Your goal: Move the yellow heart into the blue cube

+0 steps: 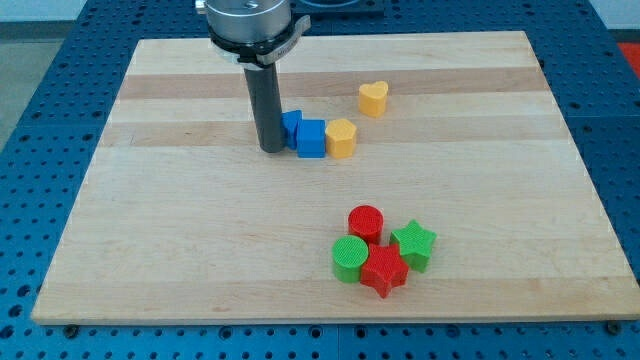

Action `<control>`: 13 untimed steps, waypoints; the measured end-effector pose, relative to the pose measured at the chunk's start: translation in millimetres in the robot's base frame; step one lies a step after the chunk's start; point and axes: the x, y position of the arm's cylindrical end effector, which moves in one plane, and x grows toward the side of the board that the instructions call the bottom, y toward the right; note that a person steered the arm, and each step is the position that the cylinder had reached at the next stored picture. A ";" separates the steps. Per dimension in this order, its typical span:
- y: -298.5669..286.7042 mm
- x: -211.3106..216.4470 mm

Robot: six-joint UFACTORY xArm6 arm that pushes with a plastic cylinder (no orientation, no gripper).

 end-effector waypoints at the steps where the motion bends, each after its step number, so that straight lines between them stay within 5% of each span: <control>1: 1.5 17.9; 4: 149.4 32.1; 6: 214.3 -47.7; 7: 185.6 -107.4; 13: 86.7 -56.8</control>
